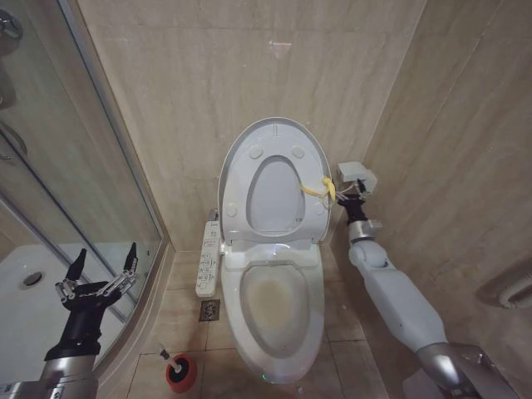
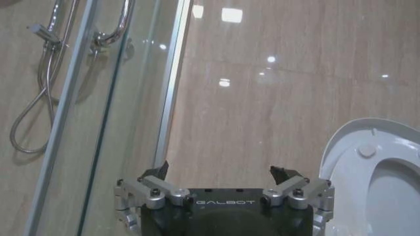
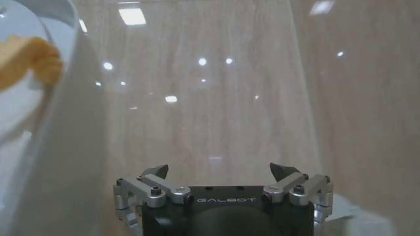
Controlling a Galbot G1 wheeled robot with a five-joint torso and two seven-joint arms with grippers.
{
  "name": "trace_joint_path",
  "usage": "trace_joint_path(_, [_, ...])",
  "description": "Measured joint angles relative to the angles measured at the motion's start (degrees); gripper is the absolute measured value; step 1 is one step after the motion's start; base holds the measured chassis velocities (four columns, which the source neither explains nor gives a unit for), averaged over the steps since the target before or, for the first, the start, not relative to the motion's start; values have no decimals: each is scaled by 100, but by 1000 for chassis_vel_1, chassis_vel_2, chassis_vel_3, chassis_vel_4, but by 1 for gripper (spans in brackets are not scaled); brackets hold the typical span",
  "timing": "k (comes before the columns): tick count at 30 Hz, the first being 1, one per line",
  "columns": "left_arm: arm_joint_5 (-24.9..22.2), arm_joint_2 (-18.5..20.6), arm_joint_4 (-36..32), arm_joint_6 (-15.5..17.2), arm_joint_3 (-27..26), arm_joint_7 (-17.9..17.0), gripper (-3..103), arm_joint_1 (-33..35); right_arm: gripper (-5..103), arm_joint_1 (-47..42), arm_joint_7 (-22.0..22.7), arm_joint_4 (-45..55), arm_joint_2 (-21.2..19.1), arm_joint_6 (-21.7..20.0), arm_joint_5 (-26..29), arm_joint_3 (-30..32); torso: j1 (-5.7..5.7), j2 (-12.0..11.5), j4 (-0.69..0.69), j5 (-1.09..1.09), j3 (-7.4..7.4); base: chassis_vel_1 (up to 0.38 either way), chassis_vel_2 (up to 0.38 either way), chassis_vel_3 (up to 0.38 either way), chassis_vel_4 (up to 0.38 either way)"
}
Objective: Open the toilet lid, clean the toilet bowl with a toilet brush, close the toilet lid, and flush.
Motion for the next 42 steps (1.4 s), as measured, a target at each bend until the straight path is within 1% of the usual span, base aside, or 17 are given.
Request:
trace_joint_path(1, [-16,4,-12,-5,-21,1,100,18,100,31,49,69,43,-107,213,-65,0,0,-4,0,0,0,0,0,0])
trace_joint_path(3, [-43,10,-19,-14,-42,2,100,31,100,62,71,121,89,-164,312,-132,0,0,-7,-1,0,0,0,0,0])
trace_joint_path(6, [-86,28,-20,-29,-87,4,100,45,100,63,36,204,157,-146,304,-220,0,0,2,2,0,0,0,0,0])
trace_joint_path(9, [-130,64,-19,-38,-134,5,100,48,100,-67,3,485,119,-119,291,-243,-1,0,4,-1,0,0,0,0,0])
trace_joint_path(11, [-143,77,-14,-40,-148,4,100,46,100,-144,2,618,75,-116,291,-236,-1,0,1,-1,0,0,0,0,0])
trace_joint_path(13, [-160,96,2,-40,-141,4,100,19,100,-430,-44,1044,-77,-71,286,-165,-1,0,0,0,-1,0,0,0,0])
trace_joint_path(15, [-160,96,8,-38,-118,5,100,6,100,-541,-88,1159,-132,-26,278,-122,-1,0,2,0,-1,0,0,0,0])
trace_joint_path(16, [-160,96,14,-35,-81,7,100,-11,100,-695,-156,1279,-215,47,256,-52,-1,1,6,1,-1,0,0,0,0])
trace_joint_path(19, [-142,79,43,-24,20,19,100,-60,100,-1129,-288,1490,-440,253,217,166,-1,1,3,0,-1,0,0,0,0])
trace_joint_path(20, [-142,79,43,-24,20,19,100,-60,100,-1129,-288,1490,-440,253,217,166,-1,1,3,0,-1,0,0,0,0])
trace_joint_path(21, [-136,70,56,-19,66,23,100,-75,100,-1338,-301,1587,-530,309,218,249,-1,1,-1,1,-1,0,0,0,0])
trace_joint_path(23, [-125,55,81,-14,138,25,100,-102,100,-1797,-303,1832,-687,396,224,411,-1,1,-1,2,-1,0,0,0,0])
trace_joint_path(27, [-108,29,118,-11,193,26,100,-152,100,-2360,-298,2221,-779,499,238,609,-1,1,-1,2,-1,0,0,0,0])
trace_joint_path(29, [-87,6,141,-11,239,27,100,-180,100,-2758,-292,2594,-779,554,238,746,-1,1,0,2,-1,0,0,0,0])
trace_joint_path(35, [-41,-18,187,-16,295,28,100,-207,100,-3290,-288,3106,-654,640,169,900,-1,1,2,2,-1,0,0,0,0])
trace_joint_path(39, [-32,-25,240,-20,332,28,100,-248,100,-4019,-285,3562,-472,854,-96,960,-1,1,-1,0,-1,0,0,0,0])
trace_joint_path(42, [-30,-45,257,-21,340,29,100,-271,100,-4295,-290,3682,-351,964,-236,985,-2,1,0,0,-1,0,0,0,0])
